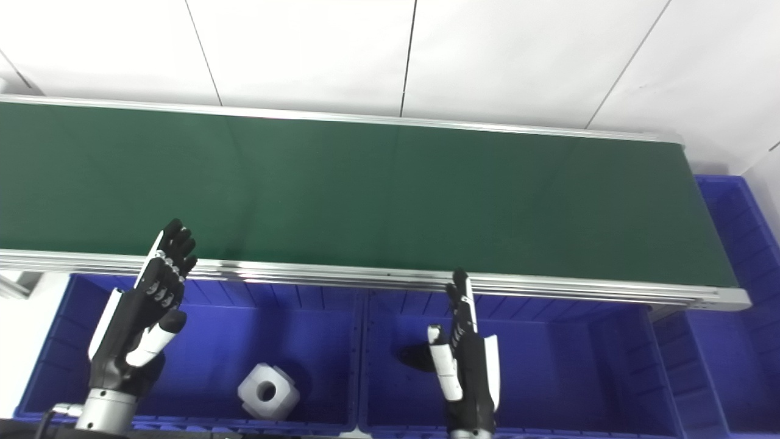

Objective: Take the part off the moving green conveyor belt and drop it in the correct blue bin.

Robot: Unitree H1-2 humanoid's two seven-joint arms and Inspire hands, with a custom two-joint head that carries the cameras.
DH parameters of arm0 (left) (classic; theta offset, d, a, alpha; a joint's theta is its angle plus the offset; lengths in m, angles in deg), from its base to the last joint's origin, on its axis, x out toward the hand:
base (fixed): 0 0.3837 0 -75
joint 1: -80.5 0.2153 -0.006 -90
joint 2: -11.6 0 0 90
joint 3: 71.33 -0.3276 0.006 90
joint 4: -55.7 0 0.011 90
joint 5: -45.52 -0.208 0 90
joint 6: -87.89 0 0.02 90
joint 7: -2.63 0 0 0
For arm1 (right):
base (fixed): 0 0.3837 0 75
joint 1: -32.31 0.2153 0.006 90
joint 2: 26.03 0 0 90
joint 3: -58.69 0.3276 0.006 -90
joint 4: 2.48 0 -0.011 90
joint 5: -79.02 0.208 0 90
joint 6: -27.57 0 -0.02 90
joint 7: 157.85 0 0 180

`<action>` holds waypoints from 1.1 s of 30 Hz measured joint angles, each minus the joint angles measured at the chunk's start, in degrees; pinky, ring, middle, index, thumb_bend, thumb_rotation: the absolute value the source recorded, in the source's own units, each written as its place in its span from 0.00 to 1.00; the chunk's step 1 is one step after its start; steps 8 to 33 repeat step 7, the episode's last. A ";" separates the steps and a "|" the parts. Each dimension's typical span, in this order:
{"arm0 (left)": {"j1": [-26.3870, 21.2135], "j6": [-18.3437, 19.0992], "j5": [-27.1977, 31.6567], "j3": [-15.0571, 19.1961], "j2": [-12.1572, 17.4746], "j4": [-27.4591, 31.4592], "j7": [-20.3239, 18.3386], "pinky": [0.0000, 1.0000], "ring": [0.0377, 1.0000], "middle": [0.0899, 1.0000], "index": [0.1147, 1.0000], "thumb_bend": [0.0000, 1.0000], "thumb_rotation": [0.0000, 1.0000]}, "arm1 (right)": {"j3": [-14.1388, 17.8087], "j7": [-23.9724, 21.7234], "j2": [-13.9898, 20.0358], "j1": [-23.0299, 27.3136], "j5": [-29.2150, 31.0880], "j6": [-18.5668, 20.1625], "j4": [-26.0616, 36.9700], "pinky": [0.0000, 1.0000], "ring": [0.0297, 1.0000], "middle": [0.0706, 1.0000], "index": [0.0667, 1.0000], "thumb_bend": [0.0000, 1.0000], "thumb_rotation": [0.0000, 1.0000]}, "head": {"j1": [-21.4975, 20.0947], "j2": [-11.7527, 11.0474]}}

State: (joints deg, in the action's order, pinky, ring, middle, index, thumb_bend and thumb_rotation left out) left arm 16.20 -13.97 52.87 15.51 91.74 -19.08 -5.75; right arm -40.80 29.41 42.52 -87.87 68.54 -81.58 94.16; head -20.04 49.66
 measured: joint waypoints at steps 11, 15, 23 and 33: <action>0.13 -0.02 -1.28 -0.12 -0.46 -0.02 0.22 1.00 1.00 1.00 1.00 0.95 0.72 | 2.31 3.24 -0.90 0.01 -0.09 -1.07 -1.43 0.94 0.93 0.98 1.00 0.79 0.99 | 0.00 -1.14; 0.13 -0.02 -1.28 -0.12 -0.46 -0.02 0.22 1.00 1.00 1.00 1.00 0.95 0.72 | 2.31 3.24 -0.90 0.01 -0.09 -1.07 -1.43 0.94 0.93 0.98 1.00 0.79 0.99 | 0.00 -1.14; 0.13 -0.02 -1.28 -0.12 -0.46 -0.02 0.22 1.00 1.00 1.00 1.00 0.95 0.72 | 2.31 3.24 -0.90 0.01 -0.09 -1.07 -1.43 0.94 0.93 0.98 1.00 0.79 0.99 | 0.00 -1.14; 0.13 -0.02 -1.28 -0.12 -0.46 -0.02 0.22 1.00 1.00 1.00 1.00 0.95 0.72 | 2.31 3.24 -0.90 0.01 -0.09 -1.07 -1.43 0.94 0.93 0.98 1.00 0.79 0.99 | 0.00 -1.14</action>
